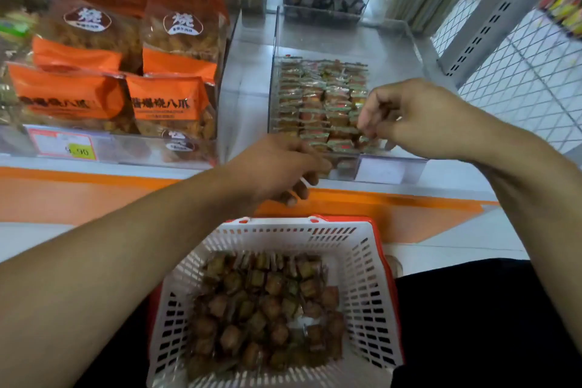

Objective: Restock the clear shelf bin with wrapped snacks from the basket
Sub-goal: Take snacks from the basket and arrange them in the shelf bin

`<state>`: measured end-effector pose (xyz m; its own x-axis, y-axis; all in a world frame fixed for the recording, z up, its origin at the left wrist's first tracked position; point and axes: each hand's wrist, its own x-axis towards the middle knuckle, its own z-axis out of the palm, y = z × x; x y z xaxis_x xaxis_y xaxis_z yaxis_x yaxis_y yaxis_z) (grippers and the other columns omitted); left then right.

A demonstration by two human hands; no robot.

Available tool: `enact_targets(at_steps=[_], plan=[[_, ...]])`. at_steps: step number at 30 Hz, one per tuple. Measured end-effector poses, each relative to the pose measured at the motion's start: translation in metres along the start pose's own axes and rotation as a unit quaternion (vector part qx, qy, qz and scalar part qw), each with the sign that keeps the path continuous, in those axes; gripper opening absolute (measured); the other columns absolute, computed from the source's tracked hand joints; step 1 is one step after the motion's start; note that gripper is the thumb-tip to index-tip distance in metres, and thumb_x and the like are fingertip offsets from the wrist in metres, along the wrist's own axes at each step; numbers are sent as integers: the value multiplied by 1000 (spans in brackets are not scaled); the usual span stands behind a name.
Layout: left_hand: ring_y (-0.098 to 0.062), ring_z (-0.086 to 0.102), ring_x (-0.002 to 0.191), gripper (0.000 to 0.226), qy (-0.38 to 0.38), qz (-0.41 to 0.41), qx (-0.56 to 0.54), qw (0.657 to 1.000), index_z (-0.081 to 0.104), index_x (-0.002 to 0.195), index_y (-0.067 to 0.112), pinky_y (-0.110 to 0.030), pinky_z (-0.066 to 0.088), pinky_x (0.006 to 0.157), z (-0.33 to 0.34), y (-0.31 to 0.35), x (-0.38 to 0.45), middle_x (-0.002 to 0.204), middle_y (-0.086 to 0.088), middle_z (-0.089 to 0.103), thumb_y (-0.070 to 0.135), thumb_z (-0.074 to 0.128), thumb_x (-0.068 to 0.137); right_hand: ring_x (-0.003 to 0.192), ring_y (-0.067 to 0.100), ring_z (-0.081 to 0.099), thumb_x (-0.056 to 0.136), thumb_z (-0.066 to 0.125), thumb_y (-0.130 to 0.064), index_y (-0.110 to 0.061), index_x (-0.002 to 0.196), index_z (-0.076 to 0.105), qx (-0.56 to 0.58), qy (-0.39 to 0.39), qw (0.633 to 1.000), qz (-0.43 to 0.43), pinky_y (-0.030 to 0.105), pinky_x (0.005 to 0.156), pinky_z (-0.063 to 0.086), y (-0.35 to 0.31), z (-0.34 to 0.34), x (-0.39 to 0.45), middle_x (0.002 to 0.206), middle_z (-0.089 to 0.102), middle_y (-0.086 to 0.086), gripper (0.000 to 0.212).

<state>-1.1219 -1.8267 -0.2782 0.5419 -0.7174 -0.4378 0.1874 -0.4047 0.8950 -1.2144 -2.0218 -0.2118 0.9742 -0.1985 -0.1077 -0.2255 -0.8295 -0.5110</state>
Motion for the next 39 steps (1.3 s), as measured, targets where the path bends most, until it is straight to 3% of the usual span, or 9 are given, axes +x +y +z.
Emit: enact_targets(at_steps=[2, 5, 8, 11, 18, 23, 29, 34, 39], plan=[[-19, 70, 58, 15, -58, -12, 190, 980, 67, 91, 9, -29, 56, 46, -3, -19, -2, 74, -7, 70, 21, 76, 88, 67, 14, 71, 78, 61, -10, -28, 77, 72, 80, -128, 988, -43, 27, 63, 60, -18, 25, -5, 73, 72, -4, 21], [-25, 74, 84, 28, -143, -90, 460, 872, 63, 108, 13, -42, 63, 71, -6, -72, -3, 97, -8, 70, 29, 74, 88, 65, 11, 64, 85, 57, -15, -25, 95, 73, -64, -359, 930, -54, 30, 58, 55, -11, 116, -8, 77, 71, -1, 22], [-30, 65, 110, 37, -234, -110, 571, 779, 64, 125, 10, -40, 53, 96, -4, -140, -2, 121, -13, 68, 28, 64, 93, 88, 21, 65, 89, 59, -20, -19, 119, 65, -158, -412, 897, -9, 34, 76, 55, 32, 216, -28, 105, 69, 4, 30], [-31, 55, 123, 49, -242, -162, 533, 794, 54, 137, 10, -35, 44, 99, -14, -201, -4, 138, -16, 56, 27, 66, 93, 107, 29, 65, 88, 68, -25, -17, 124, 60, -127, -421, 895, 73, 42, 90, 55, 79, 285, -41, 118, 65, 8, 39], [-45, 18, 146, 107, -118, -165, 633, 748, -1, 157, 40, -55, 30, 114, -29, -309, -18, 162, -20, 10, 43, 70, 76, 148, 38, 13, 86, 67, -35, -30, 155, 18, -3, -151, 979, 134, 54, 116, 30, 94, 390, -45, 162, 14, 5, 85], [-38, 37, 131, 98, -89, -148, 671, 721, 17, 155, 36, -46, 32, 111, -22, -344, -16, 151, -16, 28, 53, 69, 74, 143, 37, 26, 85, 70, -44, -27, 148, 30, 110, -86, 949, 284, 50, 114, 32, 87, 425, -10, 159, 22, 6, 76], [-43, 22, 141, 93, -101, -186, 663, 718, 14, 155, 37, -55, 29, 112, -9, -361, 1, 155, -18, 20, 47, 70, 82, 134, 39, 36, 76, 71, -63, -23, 138, 36, 101, -33, 909, 404, 50, 98, 49, 71, 454, 11, 151, 30, 8, 82], [-41, 25, 140, 89, -84, -195, 616, 758, 21, 151, 35, -54, 41, 106, -6, -370, 10, 153, -13, 22, 37, 75, 79, 135, 39, 36, 79, 75, -52, -13, 144, 28, 126, 11, 881, 456, 51, 98, 48, 63, 461, 21, 150, 30, 12, 90], [-37, 27, 139, 82, -51, -180, 597, 780, 27, 147, 34, -53, 50, 96, -4, -376, 12, 150, -6, 29, 37, 73, 80, 132, 40, 38, 84, 70, -44, -25, 131, 45, 72, -14, 907, 415, 48, 88, 53, 63, 469, 18, 148, 30, 8, 56]])
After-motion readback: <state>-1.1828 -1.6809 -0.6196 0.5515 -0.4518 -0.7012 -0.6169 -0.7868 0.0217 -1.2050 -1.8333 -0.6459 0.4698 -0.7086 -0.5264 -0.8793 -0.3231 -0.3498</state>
